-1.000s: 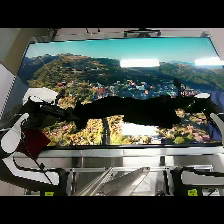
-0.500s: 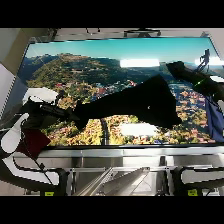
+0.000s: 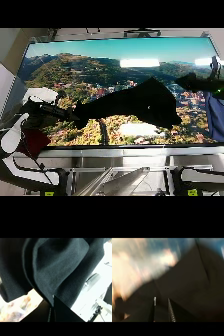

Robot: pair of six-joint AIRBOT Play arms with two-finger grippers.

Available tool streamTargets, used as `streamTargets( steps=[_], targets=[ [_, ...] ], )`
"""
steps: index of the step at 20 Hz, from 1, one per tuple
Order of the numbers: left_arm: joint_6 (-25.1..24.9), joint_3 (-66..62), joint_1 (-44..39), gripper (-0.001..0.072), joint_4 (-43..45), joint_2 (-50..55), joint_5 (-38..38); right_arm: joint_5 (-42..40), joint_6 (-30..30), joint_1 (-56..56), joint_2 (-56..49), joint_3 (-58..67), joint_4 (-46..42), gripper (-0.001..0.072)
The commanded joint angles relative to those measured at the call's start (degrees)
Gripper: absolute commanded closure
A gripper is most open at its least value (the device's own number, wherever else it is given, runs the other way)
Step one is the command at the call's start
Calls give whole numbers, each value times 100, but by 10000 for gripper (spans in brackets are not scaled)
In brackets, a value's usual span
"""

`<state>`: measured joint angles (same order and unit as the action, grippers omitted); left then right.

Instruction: Fold the shirts.

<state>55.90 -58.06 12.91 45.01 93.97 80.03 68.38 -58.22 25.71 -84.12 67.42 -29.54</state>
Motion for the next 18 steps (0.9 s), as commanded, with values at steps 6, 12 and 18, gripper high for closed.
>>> streamTargets(
  steps=[6, 12, 18],
  targets=[
    [7, -4, -4, 689, -4, 0, 44, 216, -975, 162, 1283, -2662, -1941, 338],
    [7, -4, -2, 689, -2, 0, 162, -136, -914, -415, 807, -2662, -1777, 348],
    [4, -4, -2, 689, -2, 0, 162, -280, -564, -472, 800, -2634, -868, 690]
  ],
)
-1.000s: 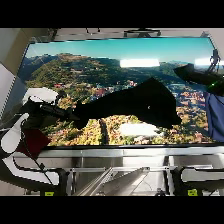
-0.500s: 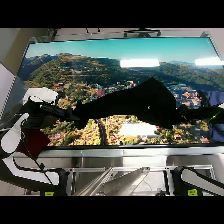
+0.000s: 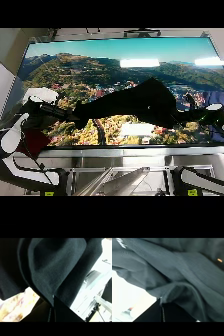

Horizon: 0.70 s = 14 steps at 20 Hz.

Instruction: Fold the shirts.

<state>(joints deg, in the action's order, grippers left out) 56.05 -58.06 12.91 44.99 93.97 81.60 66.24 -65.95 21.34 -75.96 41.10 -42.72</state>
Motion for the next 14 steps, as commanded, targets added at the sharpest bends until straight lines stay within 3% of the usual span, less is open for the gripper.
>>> streamTargets(
  steps=[1, 4, 6, 10, 14],
  targets=[
    [-9, -4, -2, 689, 0, 0, 7, -63, 238, -35, -11, -2, 507, 691],
    [-15, -7, -2, 688, -348, -2, 243, 326, 363, -35, 94, 127, 623, 691],
    [-297, -7, -2, 689, -1410, -149, 852, 715, 570, -20, 498, 345, 1023, 692],
    [-601, -33, 46, 689, -4885, -1316, 2402, 1110, 688, 428, 2114, 1801, 1996, 691],
    [-402, -1067, 413, 687, -8393, -2981, 2479, 927, 946, 1578, 3528, 3810, 3471, 691]
  ],
)
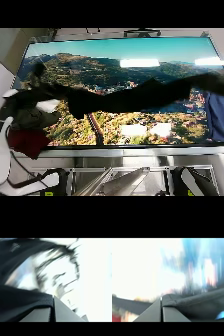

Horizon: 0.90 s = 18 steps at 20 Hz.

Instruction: Fold the shirts.

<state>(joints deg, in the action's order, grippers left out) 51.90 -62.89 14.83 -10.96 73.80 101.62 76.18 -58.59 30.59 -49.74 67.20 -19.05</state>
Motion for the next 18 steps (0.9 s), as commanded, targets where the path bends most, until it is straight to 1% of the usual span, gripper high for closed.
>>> streamTargets(
  steps=[1, 2, 3, 4, 6, 7, 8, 9, 10, 12, 13, 14, 16, 18],
  targets=[
    [146, -1093, 461, 686, -3462, -1215, 470, -247, 210, 968, 1176, 1628, 1276, 691],
    [273, -1615, 813, 686, -3936, -1423, 411, -479, 210, 1233, 1397, 2006, 1274, 691],
    [361, -2068, 1244, 686, -4194, -1585, 317, -658, 227, 1440, 1532, 2299, 1261, 691],
    [518, -2492, 1753, 686, -4210, -1690, 175, -833, 249, 1558, 1631, 2557, 1252, 691],
    [671, -3095, 2900, 684, -3611, -1784, -175, -1248, 249, 1580, 1646, 2968, 1132, 692],
    [721, -3165, 3263, 683, -3069, -1825, -341, -1416, 249, 1582, 1604, 3032, 1137, 692],
    [754, -3136, 3418, 683, -2402, -1838, -490, -1414, 243, 1587, 1519, 3023, 1130, 692],
    [778, -2986, 3296, 683, -1589, -1836, -654, -1239, 223, 1587, 1366, 3016, 1134, 692],
    [776, -2726, 2896, 682, -824, -1792, -809, -931, 144, 1585, 1134, 3010, 1137, 692],
    [769, -2229, 1703, 683, 378, -1425, -1051, -334, 146, 1473, 632, 2841, 1130, 692],
    [739, -2004, 1154, 683, 844, -1147, -1191, -188, 166, 1257, 372, 2643, 1029, 693],
    [654, -1836, 710, 684, 1250, -815, -1322, -179, 170, 911, 114, 2352, 660, 692],
    [610, -1565, 57, 688, 1985, 20, -1624, -413, 293, 98, -378, 1650, -402, 692],
    [479, -1357, -149, 688, 2240, 890, -1932, -1069, 415, -688, -992, 846, -1333, 693]
  ],
)
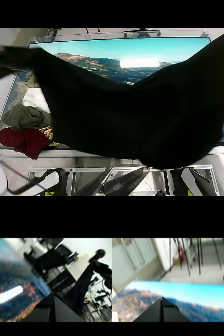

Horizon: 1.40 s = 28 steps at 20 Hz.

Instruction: Fold the shirts.

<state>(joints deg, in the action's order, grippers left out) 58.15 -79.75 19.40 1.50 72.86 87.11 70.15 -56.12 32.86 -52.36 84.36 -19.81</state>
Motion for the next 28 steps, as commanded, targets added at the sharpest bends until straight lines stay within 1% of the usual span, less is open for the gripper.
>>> streamTargets(
  steps=[1, 2, 3, 4, 7, 8, 10, 11, 13, 16, 18, 19, 21, 24, 28],
  targets=[
    [-199, 337, -627, 688, 1014, 1449, -581, -898, 219, -1156, -1082, -1145, -1604, 693],
    [-245, 310, -595, 688, 1010, 1958, -682, -1307, 219, -1316, -1532, -1281, -1759, 693],
    [-258, 190, -538, 688, 1012, 2485, -717, -1543, 216, -1392, -2033, -1266, -1687, 693],
    [-254, -9, -520, 689, 1010, 2983, -682, -1711, 236, -1403, -2465, -1246, -1440, 693],
    [-208, -815, -520, 689, 835, 4249, -509, -1808, 815, -1401, -3652, -1058, -166, 693],
    [-144, -1137, -520, 690, 754, 4568, -529, -1810, 914, -1401, -3923, -988, 57, 693],
    [57, -1784, -457, 690, 798, 5047, -649, -1755, 922, -1401, -4232, -946, 81, 694],
    [162, -2133, -411, 690, 804, 5270, -675, -1574, 927, -1401, -4339, -946, 57, 693],
    [278, -2758, -352, 691, 807, 5661, -721, -1325, 870, -1397, -4468, -981, -315, 694],
    [297, -3528, -356, 692, 813, 6067, -890, -1331, 660, -1401, -4516, -1239, -754, 694],
    [297, -3923, -391, 692, 1270, 6201, -1126, -1335, 667, -1390, -4516, -1478, -769, 694],
    [275, -3950, -431, 692, 1565, 6194, -1316, -1392, 680, -1390, -4516, -1587, -796, 694],
    [192, -3871, -485, 690, 1832, 6194, -1539, -1552, 678, -1434, -4516, -1735, -973, 694],
    [-33, -3676, -485, 690, 1853, 6196, -1722, -1862, 680, -1449, -4531, -1818, -1193, 694],
    [-68, -3659, -426, 691, 1912, 6194, -1773, -2389, 662, -1432, -4544, -1818, -1366, 694]
  ],
)
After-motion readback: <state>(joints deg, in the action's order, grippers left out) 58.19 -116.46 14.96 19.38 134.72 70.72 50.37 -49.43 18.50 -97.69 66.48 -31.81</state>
